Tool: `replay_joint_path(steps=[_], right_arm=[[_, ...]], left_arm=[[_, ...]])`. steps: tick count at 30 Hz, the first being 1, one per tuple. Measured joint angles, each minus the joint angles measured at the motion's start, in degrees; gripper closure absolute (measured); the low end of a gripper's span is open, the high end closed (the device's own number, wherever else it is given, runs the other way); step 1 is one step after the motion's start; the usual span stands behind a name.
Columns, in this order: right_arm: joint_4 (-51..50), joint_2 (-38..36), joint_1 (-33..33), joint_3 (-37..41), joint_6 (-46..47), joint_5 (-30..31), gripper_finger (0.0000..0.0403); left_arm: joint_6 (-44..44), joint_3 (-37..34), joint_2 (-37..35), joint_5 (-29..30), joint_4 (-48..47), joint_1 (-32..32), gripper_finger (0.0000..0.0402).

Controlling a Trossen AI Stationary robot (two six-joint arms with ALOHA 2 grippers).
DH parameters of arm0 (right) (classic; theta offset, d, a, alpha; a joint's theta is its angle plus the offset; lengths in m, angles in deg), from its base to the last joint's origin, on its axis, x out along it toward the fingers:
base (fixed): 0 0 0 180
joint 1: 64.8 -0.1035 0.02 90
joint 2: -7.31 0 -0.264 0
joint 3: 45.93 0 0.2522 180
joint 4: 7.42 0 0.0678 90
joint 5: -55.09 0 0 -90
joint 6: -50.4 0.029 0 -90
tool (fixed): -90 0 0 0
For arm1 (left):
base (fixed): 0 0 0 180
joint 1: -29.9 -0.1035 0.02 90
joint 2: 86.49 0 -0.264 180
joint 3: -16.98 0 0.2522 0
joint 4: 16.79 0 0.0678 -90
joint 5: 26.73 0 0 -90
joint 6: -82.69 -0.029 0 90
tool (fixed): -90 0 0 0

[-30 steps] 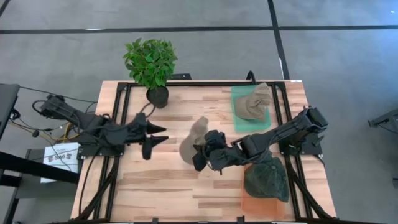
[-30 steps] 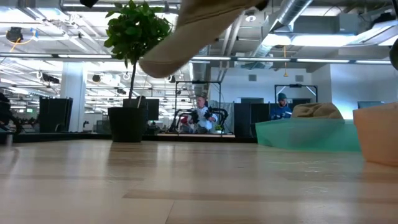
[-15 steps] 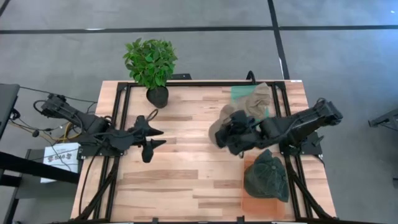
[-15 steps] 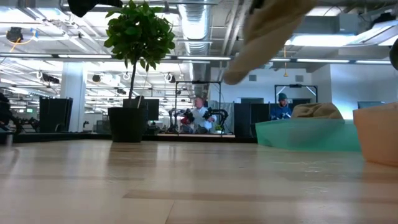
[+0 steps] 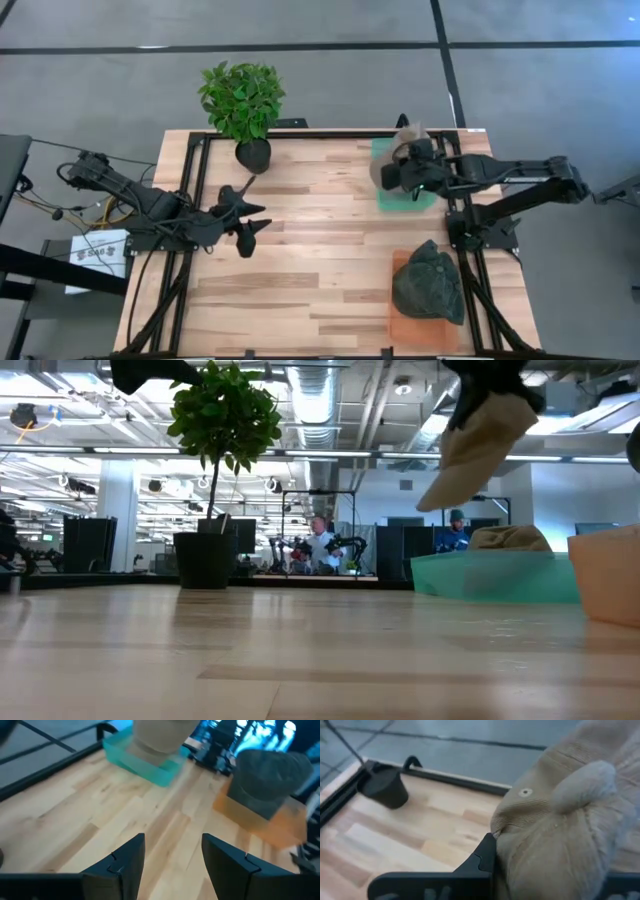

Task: Pick & Place hat
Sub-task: Put the brown cap into the green bin

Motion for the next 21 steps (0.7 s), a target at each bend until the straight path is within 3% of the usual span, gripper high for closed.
replay_joint_path(steps=[7,21], right_arm=[[11.42,-6.51,8.90,11.96,-9.29,-4.89,0.0403],[23.19,-6.50,20.85,23.88,-17.72,-15.64,0.0403]], left_arm=[[0.54,0.00,-0.02,1.33,2.70,0.00,0.0209],[3.78,-0.02,-0.02,4.38,3.18,0.00,0.0209]])
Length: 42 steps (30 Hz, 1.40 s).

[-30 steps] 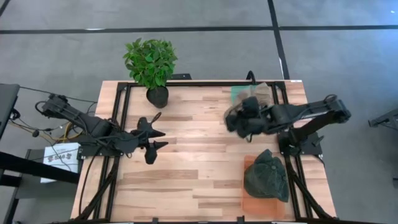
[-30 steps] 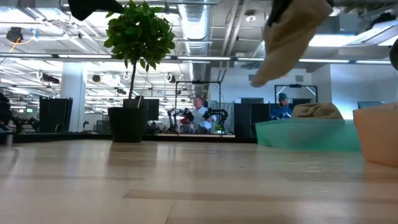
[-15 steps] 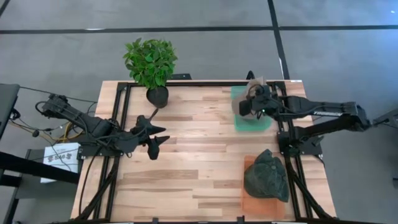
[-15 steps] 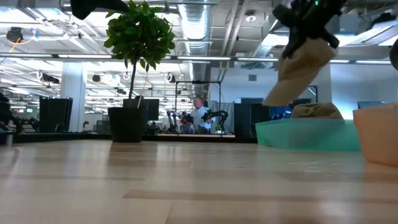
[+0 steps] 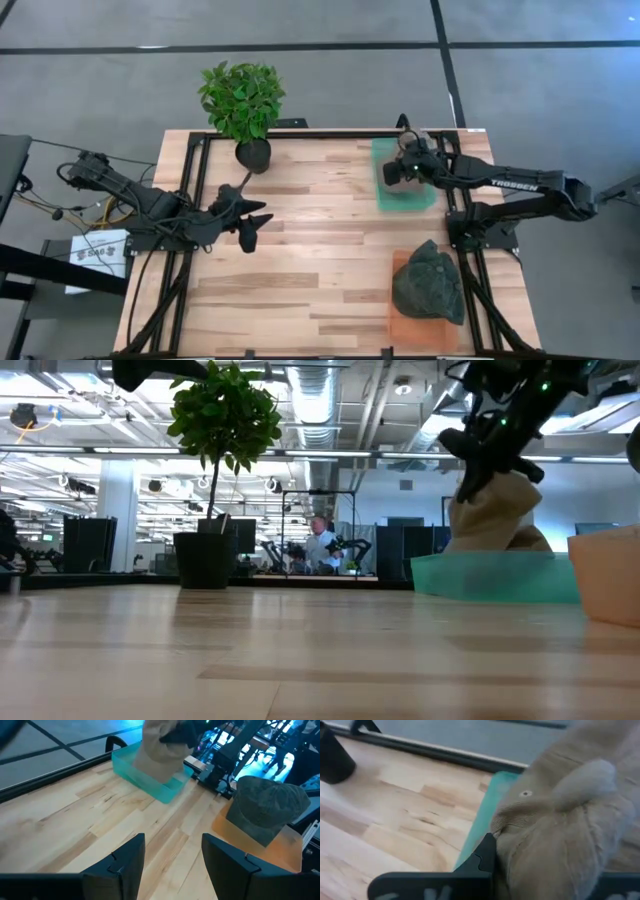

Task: Pick & Place hat
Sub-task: Put the brown cap into the green bin

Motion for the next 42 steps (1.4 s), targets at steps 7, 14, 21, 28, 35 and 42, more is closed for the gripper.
replay_joint_path(steps=[7,14,21,28,35,42], right_arm=[[1.78,0.25,2.85,2.94,-2.90,-3.89,0.0397],[1.69,0.22,5.86,2.96,-3.06,-6.29,0.0365],[0.67,0.22,8.93,2.96,-4.39,-13.17,0.0304],[-4.32,-0.15,10.58,2.82,-4.00,-14.93,0.0220],[-14.53,-0.84,11.00,-3.47,-4.04,-12.77,0.0160],[-26.08,-1.41,9.89,-13.40,-3.96,-6.37,0.0177]], left_arm=[[0.02,0.00,0.00,2.22,0.91,-0.02,0.0209],[0.02,0.00,0.00,4.13,0.96,-0.02,0.0209],[0.02,0.00,-0.02,5.02,0.96,-0.02,0.0209],[0.02,0.00,-0.02,5.02,0.94,-0.02,0.0209],[0.00,-0.01,0.00,5.02,0.70,-0.02,0.0209],[-0.03,-0.01,0.00,5.23,0.46,-0.02,0.0209]])
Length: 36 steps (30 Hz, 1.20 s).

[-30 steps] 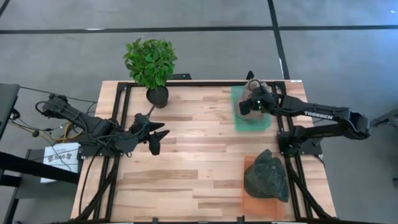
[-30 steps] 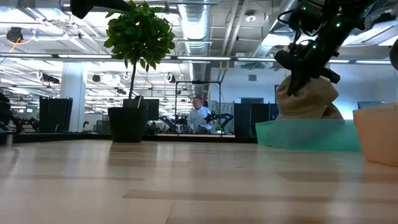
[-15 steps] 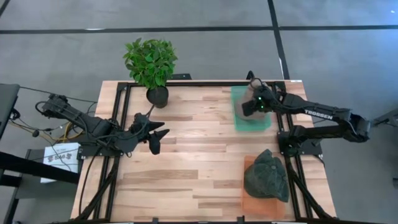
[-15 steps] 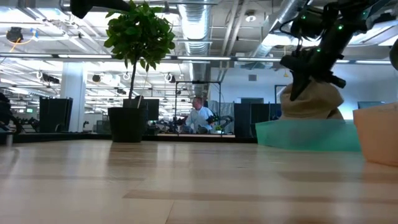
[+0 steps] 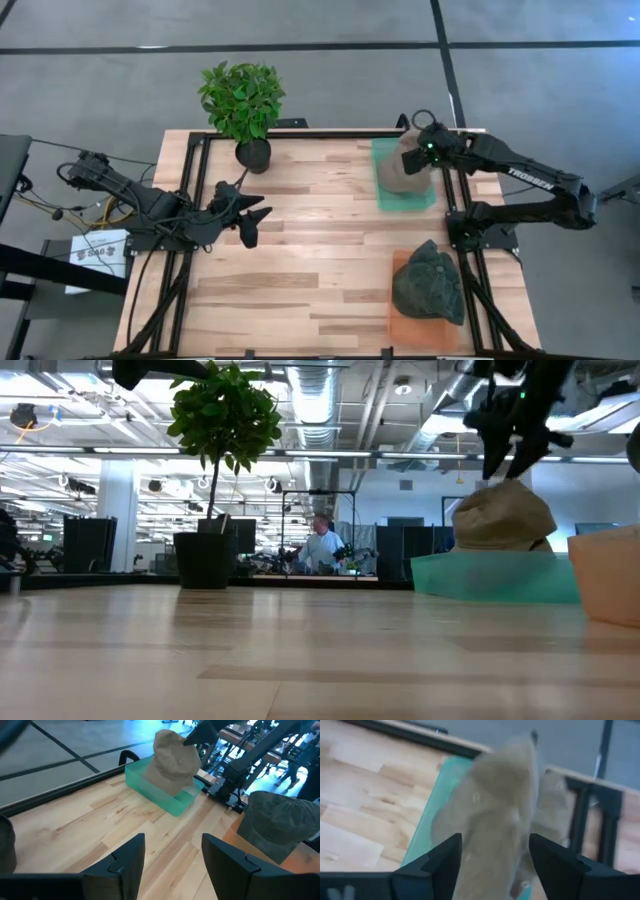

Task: Pick & Place hat
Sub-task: Put the brown cap into the green bin, then return to Home Position

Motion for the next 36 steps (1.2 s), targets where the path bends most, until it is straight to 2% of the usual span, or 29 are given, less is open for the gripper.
replay_joint_path(steps=[5,9,12,16,18,24,28,32,36], right_arm=[[0.21,-0.02,-4.49,-6.73,-0.64,2.19,0.0222],[10.64,0.04,-11.98,-7.92,-3.73,2.03,0.0286],[20.18,1.20,-17.81,-7.92,-6.98,2.04,0.0340],[29.48,4.32,-23.56,-7.92,-12.37,2.06,0.0395],[31.76,6.37,-25.58,-7.92,-13.78,2.02,0.0394],[26.32,13.59,-29.05,-7.90,-17.21,-4.44,0.0391],[26.95,18.38,-31.42,-7.90,-15.68,-4.87,0.0400],[29.27,21.50,-34.42,-7.90,-19.45,-4.89,0.0402],[29.59,23.39,-36.79,-7.88,-19.96,-4.89,0.0401]], left_arm=[[-5.26,-0.01,-0.02,0.50,-0.16,-0.02,0.0210],[-9.64,-0.01,0.06,-2.95,-0.02,-0.41,0.0230],[-12.76,-0.01,0.84,-6.35,0.17,-1.90,0.0277],[-15.36,-0.01,3.12,-9.48,0.91,-4.77,0.0372],[-18.72,-0.01,5.00,-13.14,2.30,-6.50,0.0391],[-31.01,-0.01,11.89,-27.65,9.55,-11.45,0.0400],[-39.26,-0.01,14.39,-35.04,15.28,-14.48,0.0401],[-42.43,-2.69,13.47,-39.28,18.99,-17.83,0.0401],[-43.08,-10.11,9.12,-44.58,25.22,-20.76,0.0401]])
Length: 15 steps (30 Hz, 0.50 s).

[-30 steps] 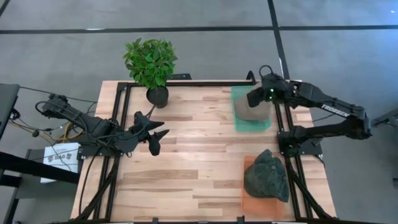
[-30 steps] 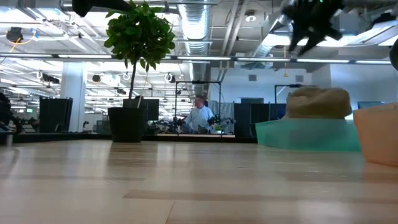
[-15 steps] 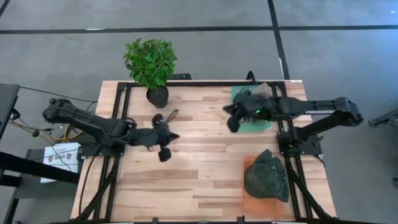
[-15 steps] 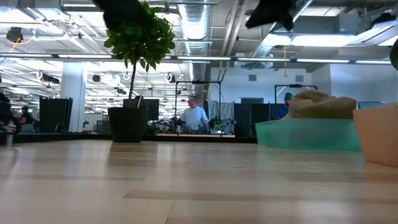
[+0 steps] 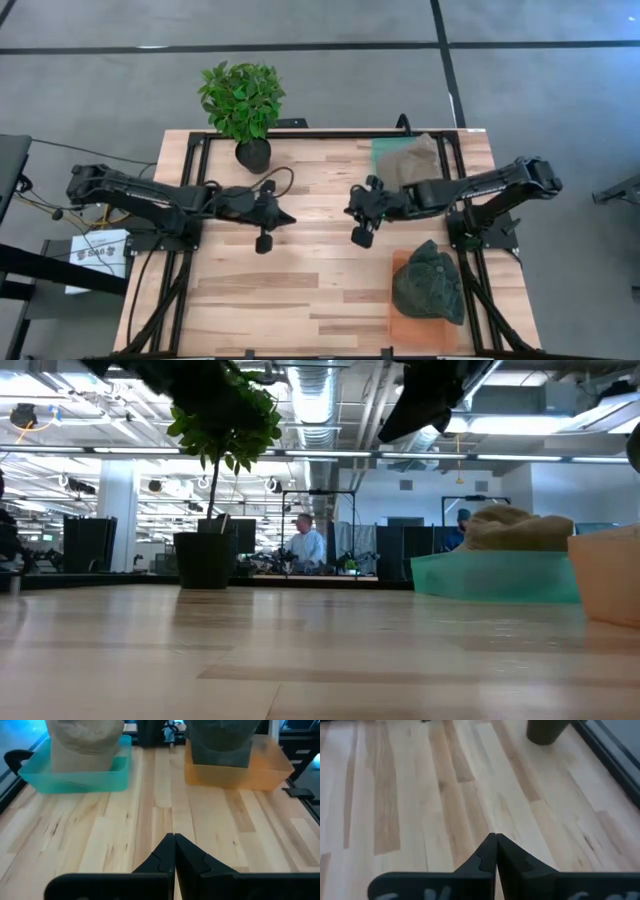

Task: Pick & Place hat
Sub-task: Return to Home Position

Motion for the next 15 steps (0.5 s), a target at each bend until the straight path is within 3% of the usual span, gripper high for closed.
replay_joint_path(steps=[15], right_arm=[[4.26,-1.51,-3.88,4.36,3.45,1.73,0.0402]], left_arm=[[0.83,-23.48,-31.00,4.22,7.39,-1.58,0.0402]])
